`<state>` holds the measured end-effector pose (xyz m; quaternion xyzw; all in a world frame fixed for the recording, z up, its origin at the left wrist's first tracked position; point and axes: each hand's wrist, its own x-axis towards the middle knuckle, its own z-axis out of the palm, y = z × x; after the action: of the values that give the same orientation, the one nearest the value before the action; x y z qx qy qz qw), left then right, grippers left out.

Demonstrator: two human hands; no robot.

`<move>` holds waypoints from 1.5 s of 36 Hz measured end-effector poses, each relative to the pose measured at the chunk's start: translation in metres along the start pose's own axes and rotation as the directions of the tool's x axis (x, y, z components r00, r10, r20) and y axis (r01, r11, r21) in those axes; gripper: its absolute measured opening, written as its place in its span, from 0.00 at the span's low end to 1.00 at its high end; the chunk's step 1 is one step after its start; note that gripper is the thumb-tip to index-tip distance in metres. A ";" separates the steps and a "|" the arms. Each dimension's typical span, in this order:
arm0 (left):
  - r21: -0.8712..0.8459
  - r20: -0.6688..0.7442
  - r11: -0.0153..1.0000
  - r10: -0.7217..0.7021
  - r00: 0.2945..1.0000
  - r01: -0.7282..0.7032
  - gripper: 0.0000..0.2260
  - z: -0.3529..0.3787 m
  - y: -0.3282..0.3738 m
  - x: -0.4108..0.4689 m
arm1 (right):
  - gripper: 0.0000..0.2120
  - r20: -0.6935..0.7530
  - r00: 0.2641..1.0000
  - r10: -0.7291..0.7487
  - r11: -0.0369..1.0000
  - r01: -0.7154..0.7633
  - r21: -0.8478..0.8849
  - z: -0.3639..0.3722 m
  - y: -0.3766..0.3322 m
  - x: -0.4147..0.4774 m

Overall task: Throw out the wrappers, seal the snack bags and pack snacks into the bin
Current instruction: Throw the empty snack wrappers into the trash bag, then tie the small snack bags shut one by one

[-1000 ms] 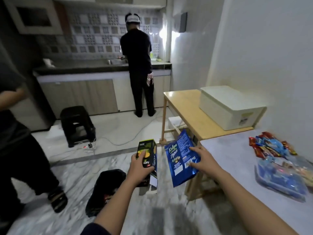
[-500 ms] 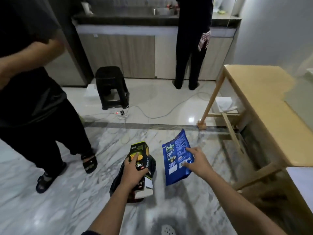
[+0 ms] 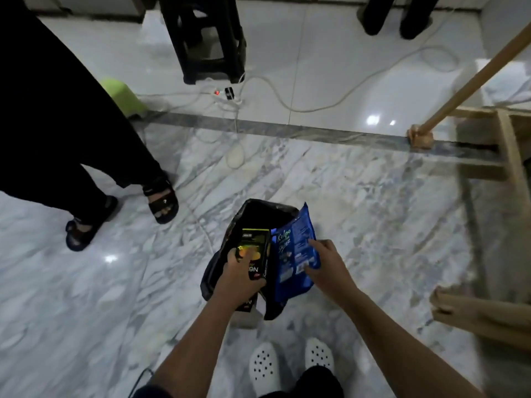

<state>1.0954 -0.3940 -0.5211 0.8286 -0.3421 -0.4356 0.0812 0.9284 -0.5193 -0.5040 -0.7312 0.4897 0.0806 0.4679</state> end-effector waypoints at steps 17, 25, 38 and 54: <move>-0.072 0.039 0.992 -0.105 0.994 0.108 0.30 0.052 -0.032 0.083 | 0.30 0.122 0.991 -0.047 0.994 0.058 -0.094 0.071 0.027 0.066; 0.036 -0.042 0.998 -0.051 0.998 0.053 0.29 0.018 0.004 0.052 | 0.25 0.195 0.979 -0.056 0.990 0.080 -0.117 0.027 -0.003 0.038; 0.196 -0.163 0.955 0.257 0.952 -0.224 0.27 -0.141 0.185 -0.071 | 0.22 -0.101 0.994 -0.044 0.989 0.028 -0.148 -0.170 -0.108 -0.085; 0.310 -0.001 0.623 0.756 0.655 -0.718 0.24 -0.154 0.434 -0.255 | 0.20 -0.643 0.749 0.161 0.984 -0.176 0.042 -0.339 -0.086 -0.353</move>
<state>0.9010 -0.5833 -0.0702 0.6445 -0.7038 -0.2549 0.1561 0.7020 -0.5445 -0.0619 -0.6722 0.6833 -0.1279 0.2549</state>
